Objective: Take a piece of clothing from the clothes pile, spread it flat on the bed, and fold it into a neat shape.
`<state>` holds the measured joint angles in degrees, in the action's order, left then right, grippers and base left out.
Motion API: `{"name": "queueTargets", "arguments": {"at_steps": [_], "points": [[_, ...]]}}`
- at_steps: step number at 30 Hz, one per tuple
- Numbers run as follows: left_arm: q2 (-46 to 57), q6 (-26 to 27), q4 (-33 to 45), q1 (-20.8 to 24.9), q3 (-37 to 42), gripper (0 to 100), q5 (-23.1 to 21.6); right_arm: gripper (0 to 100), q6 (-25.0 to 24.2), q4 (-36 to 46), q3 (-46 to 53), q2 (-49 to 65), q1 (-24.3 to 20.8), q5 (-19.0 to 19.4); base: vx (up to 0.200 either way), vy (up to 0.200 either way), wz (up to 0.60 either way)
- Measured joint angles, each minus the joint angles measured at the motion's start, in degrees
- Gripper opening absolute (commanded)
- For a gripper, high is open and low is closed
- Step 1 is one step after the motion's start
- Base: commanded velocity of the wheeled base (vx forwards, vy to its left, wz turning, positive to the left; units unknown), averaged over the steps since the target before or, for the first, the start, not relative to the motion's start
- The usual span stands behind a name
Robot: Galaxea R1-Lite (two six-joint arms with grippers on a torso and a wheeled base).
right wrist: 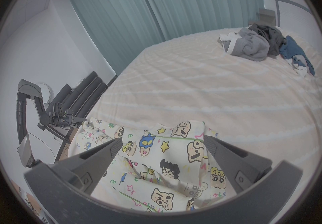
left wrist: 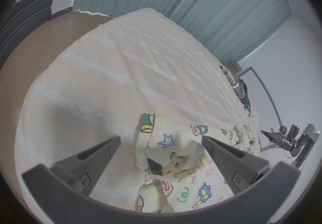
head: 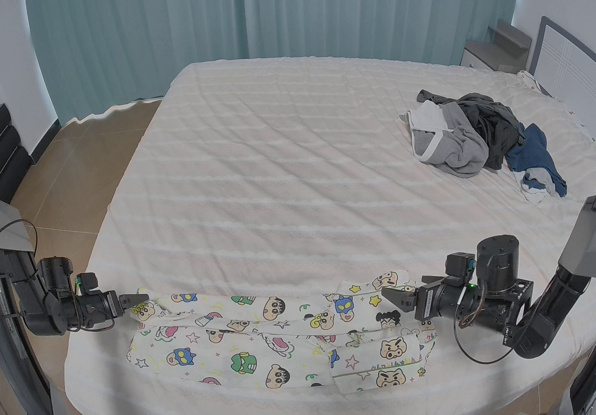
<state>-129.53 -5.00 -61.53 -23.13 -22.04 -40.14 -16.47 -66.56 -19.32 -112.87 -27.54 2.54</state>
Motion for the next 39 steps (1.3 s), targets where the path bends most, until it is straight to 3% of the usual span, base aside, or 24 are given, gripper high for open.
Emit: {"name": "queueTargets", "arguments": {"at_steps": [6,9,13,19,25,32,39], "points": [[2.1,0.7,-0.4,-1.8,0.7,100,-0.8,100,-0.5,-6.8,5.3,1.6,-1.0,-1.5,0.0,0.0,0.0],[2.5,3.7,-0.4,-2.1,1.4,100,-1.1,100,-0.6,-7.9,6.9,2.2,-1.0,-1.6,0.0,0.0,0.0],[2.5,6.8,0.6,-0.9,2.2,100,-1.2,100,-0.7,-8.5,8.0,2.6,-1.0,-1.6,0.0,0.0,0.0],[1.7,7.2,3.2,1.3,2.0,100,-0.8,100,-0.7,-8.7,8.6,2.8,-1.2,-1.6,0.0,0.0,0.0],[1.0,8.3,11.4,3.6,-2.1,100,0.7,100,-1.0,-8.7,8.8,2.8,-1.7,-1.6,0.0,0.0,0.0],[0.6,14.1,20.7,5.4,-7.2,100,6.8,100,-2.3,-8.7,9.3,2.8,-2.3,-1.5,0.0,0.0,0.0],[0.5,14.8,22.4,7.7,-9.7,100,7.1,100,-2.6,-8.7,9.6,2.7,-2.8,-1.5,0.0,0.0,0.0]]}}
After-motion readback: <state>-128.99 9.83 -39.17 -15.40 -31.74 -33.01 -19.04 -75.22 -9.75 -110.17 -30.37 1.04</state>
